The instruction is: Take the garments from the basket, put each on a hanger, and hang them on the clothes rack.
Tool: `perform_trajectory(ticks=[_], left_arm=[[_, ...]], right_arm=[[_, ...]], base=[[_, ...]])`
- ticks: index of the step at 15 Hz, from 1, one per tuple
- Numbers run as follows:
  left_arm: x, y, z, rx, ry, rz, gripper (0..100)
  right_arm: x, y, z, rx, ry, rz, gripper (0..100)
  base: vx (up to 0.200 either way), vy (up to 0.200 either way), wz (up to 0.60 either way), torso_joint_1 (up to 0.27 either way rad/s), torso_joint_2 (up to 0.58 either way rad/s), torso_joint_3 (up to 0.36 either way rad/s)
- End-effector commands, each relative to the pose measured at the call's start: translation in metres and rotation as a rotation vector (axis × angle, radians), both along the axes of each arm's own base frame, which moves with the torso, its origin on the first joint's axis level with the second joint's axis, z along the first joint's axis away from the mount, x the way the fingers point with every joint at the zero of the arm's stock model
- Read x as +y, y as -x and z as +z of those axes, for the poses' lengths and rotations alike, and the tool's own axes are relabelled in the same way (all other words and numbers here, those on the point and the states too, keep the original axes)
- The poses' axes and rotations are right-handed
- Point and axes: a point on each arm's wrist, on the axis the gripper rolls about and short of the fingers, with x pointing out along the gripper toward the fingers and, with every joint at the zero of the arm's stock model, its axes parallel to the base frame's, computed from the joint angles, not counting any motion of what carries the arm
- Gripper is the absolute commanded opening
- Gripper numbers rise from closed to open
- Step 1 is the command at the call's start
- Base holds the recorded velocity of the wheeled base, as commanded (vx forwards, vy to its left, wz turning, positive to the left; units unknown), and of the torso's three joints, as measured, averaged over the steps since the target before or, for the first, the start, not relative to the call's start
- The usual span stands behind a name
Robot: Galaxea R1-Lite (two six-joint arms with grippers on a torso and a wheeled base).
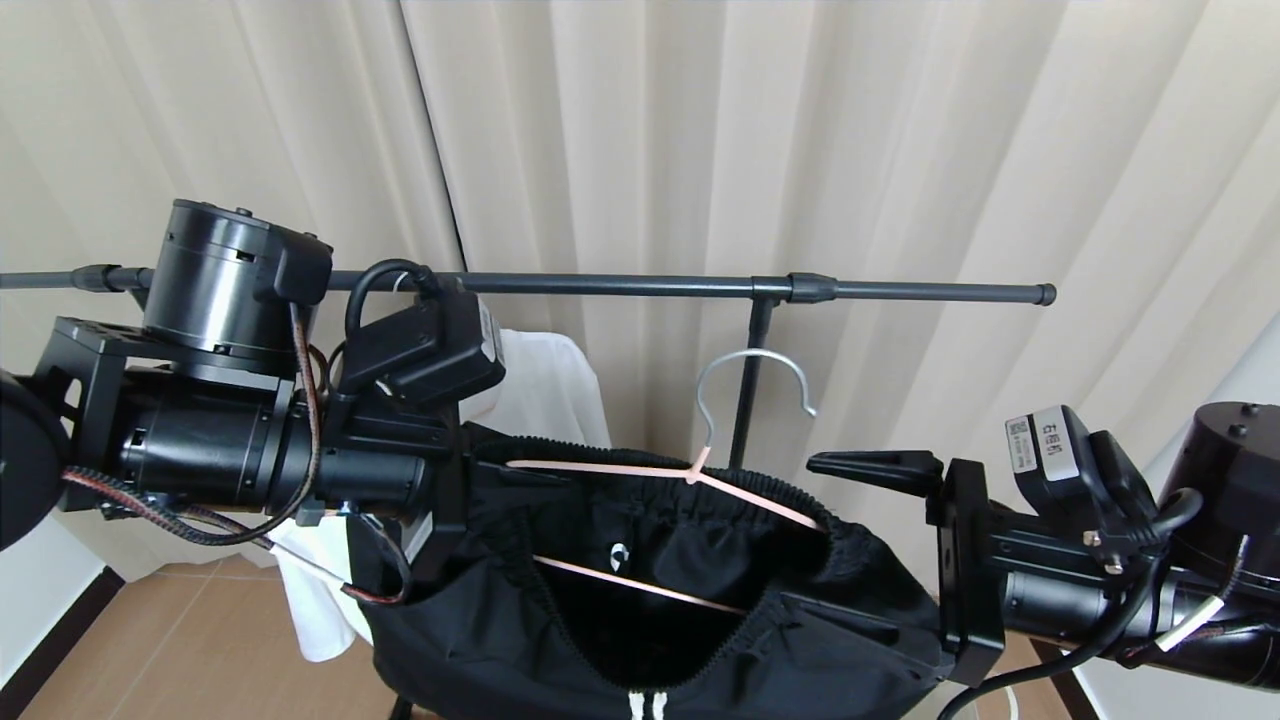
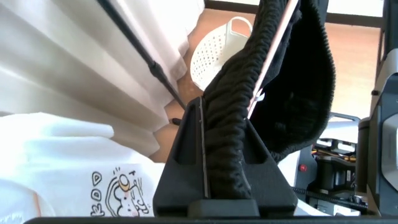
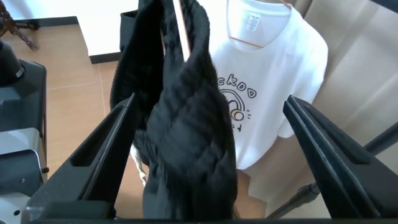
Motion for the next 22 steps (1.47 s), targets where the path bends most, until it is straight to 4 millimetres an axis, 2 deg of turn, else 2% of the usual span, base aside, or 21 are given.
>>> perform_trajectory(ticks=[1,4,8,11,14,18,22], left_arm=[[0.006,0.002,0.001,0.008,0.009,0.026,0],[0.019,0.006,0.005,0.033,0.039,0.091,0],[0.043,0.022,0.010,0.028,0.066,0.167,0],[0.053,0.034,0.012,0.025,0.114,0.217,0],[0.058,0.040,0.008,0.010,0.166,0.252,0],[0.060,0.044,0.009,0.026,0.201,0.277,0],[0.062,0.045,0.010,0.016,0.207,0.288,0]], right_arm=[[-0.002,0.000,0.002,-0.008,-0.006,-0.005,100],[-0.005,0.000,0.005,-0.016,-0.011,-0.016,100],[-0.012,-0.013,0.002,-0.007,-0.007,-0.070,100],[-0.015,-0.025,-0.008,0.032,0.007,-0.075,100],[-0.017,-0.032,-0.017,0.053,0.017,-0.073,100],[-0.011,-0.047,-0.040,0.080,0.028,-0.077,100],[-0.011,-0.049,-0.052,0.112,0.047,-0.076,100]], base=[[0.000,0.000,0.00,0.000,0.00,0.000],[0.000,0.000,0.00,0.000,0.00,0.000],[0.000,0.000,0.00,0.000,0.00,0.000],[0.000,0.000,0.00,0.000,0.00,0.000],[0.000,0.000,0.00,0.000,0.00,0.000],[0.000,0.000,0.00,0.000,0.00,0.000],[0.000,0.000,0.00,0.000,0.00,0.000]])
